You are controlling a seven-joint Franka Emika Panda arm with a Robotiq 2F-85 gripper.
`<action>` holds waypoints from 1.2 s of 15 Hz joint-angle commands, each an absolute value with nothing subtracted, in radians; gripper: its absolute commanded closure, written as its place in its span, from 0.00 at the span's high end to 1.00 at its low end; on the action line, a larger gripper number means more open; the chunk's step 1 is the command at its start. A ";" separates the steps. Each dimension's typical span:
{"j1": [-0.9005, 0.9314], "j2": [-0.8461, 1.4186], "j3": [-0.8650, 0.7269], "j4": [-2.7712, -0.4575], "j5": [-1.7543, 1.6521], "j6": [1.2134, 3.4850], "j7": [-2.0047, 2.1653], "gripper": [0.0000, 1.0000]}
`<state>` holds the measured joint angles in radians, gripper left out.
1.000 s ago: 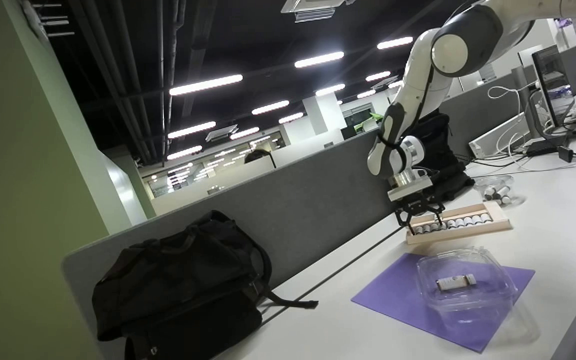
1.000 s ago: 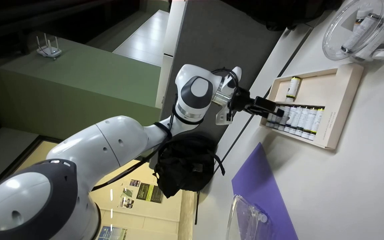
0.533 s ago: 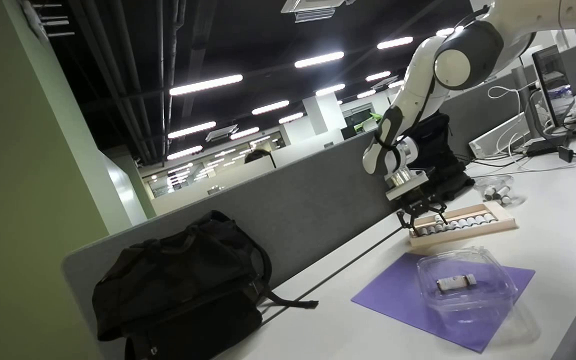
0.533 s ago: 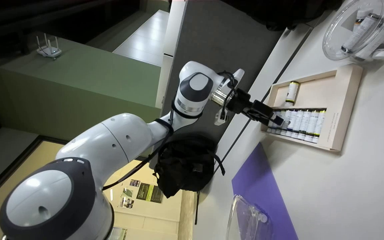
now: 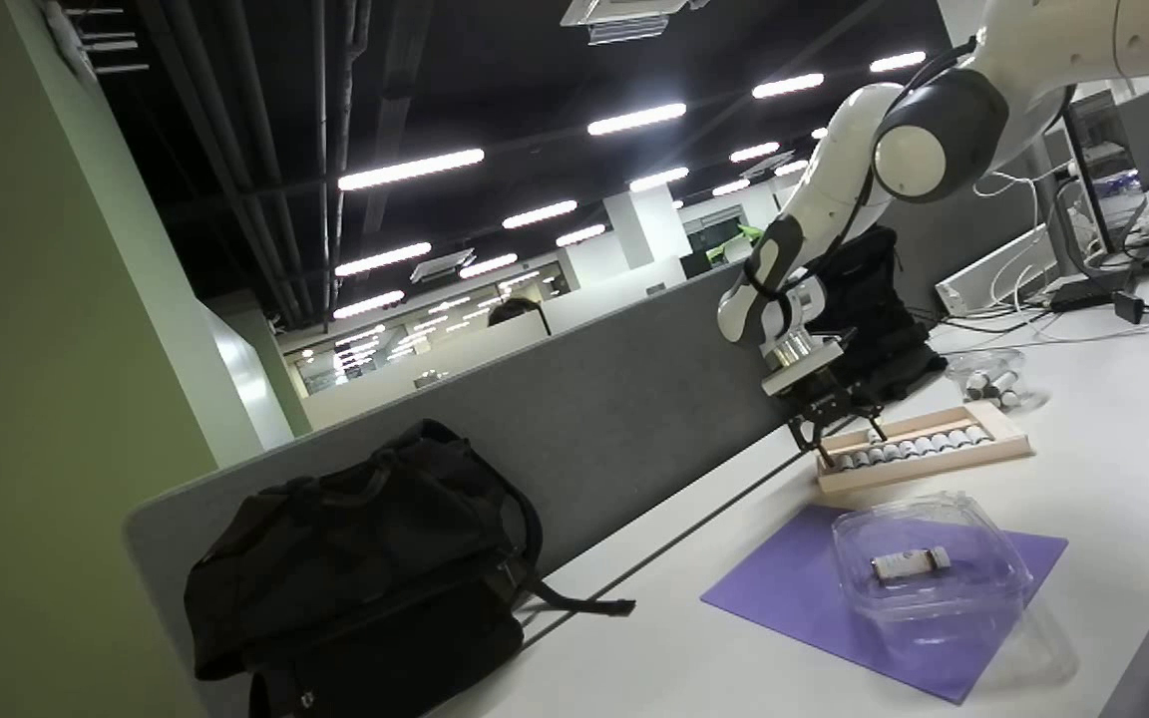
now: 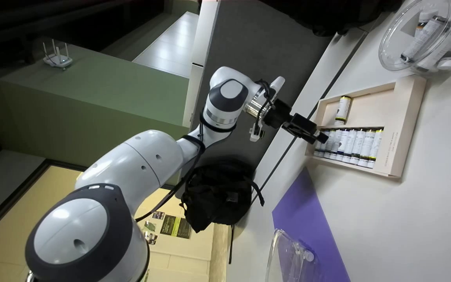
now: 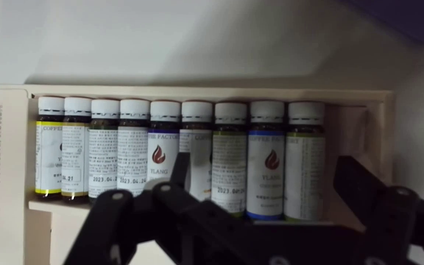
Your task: Move one bottle from the bottom compartment of the box to the table
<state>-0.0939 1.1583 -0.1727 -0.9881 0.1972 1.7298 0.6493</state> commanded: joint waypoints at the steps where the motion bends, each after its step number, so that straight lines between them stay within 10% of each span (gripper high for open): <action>1: -0.111 1.230 -0.168 -0.866 0.178 1.691 0.712 1.00; 7: -0.121 1.282 -0.161 -0.785 0.164 1.641 0.717 1.00; 8: -0.121 1.287 -0.161 -0.774 0.161 1.639 0.717 0.75; 18: -0.121 1.323 -0.186 -0.713 0.176 1.640 0.722 0.16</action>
